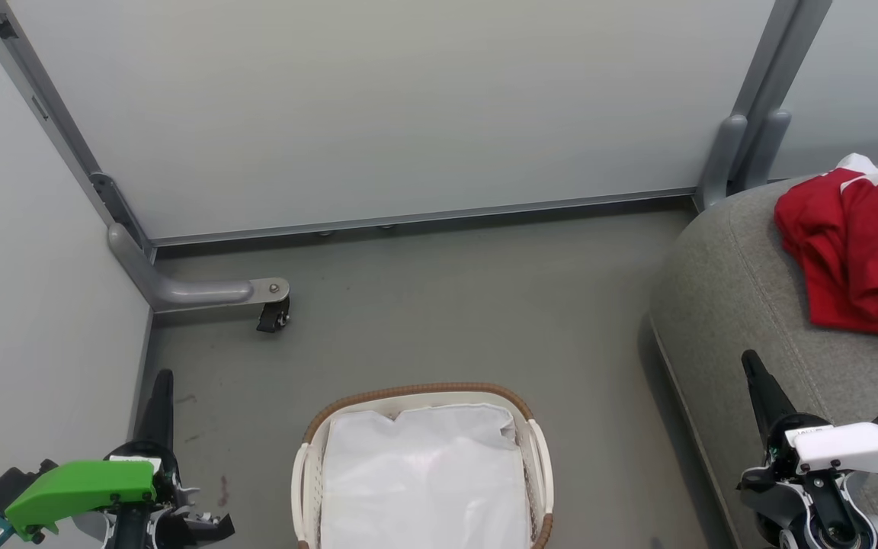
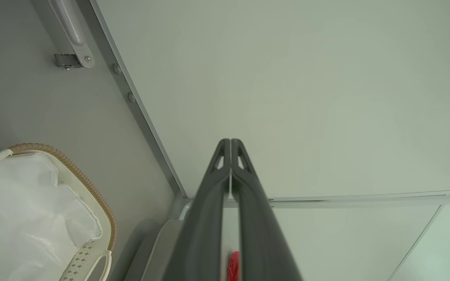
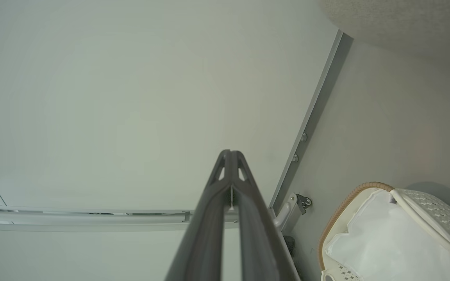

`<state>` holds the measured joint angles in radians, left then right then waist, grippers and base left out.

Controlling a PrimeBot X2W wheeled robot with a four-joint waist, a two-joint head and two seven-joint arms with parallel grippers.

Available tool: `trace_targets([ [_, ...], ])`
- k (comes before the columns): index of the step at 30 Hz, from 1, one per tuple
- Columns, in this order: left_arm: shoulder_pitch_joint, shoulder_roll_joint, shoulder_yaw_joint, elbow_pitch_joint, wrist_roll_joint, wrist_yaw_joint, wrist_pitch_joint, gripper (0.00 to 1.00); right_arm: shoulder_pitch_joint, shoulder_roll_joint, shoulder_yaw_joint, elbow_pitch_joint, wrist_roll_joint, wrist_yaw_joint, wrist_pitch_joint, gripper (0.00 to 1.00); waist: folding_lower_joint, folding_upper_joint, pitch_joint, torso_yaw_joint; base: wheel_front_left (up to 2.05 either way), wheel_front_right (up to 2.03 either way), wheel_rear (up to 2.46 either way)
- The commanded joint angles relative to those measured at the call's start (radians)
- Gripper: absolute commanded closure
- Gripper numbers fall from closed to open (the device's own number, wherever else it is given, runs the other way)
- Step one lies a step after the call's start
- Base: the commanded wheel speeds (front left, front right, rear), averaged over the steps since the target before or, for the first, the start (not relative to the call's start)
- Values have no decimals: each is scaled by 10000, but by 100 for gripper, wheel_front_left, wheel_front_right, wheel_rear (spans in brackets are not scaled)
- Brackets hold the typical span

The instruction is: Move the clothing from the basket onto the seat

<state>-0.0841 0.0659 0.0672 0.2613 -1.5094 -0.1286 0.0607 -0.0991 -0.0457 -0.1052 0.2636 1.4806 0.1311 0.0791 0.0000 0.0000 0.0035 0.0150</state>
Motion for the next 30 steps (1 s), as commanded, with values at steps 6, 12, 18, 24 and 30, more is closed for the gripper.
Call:
trace_targets([
  [6,-237,34,140,-122,-510,-34,156,100,-134,-66,-60,-133,563,-6,178,100,0,0,-2,-51,0,0,0],
  [12,-273,24,201,-162,-886,-36,270,100,-135,-70,-85,-176,951,-6,277,100,0,0,-3,-97,0,0,0],
  [18,-308,13,268,-195,-1214,-38,378,100,-134,-73,-106,-217,1320,-7,388,100,0,0,-4,-143,0,0,0],
  [24,-270,0,290,-183,-1212,-37,408,100,-131,-73,-104,-218,1339,-7,385,100,0,0,-4,-150,0,0,0],
  [30,-272,-12,307,-184,-1190,-38,406,100,-130,-73,-104,-217,1339,-7,385,100,0,0,-4,-150,0,0,0],
])
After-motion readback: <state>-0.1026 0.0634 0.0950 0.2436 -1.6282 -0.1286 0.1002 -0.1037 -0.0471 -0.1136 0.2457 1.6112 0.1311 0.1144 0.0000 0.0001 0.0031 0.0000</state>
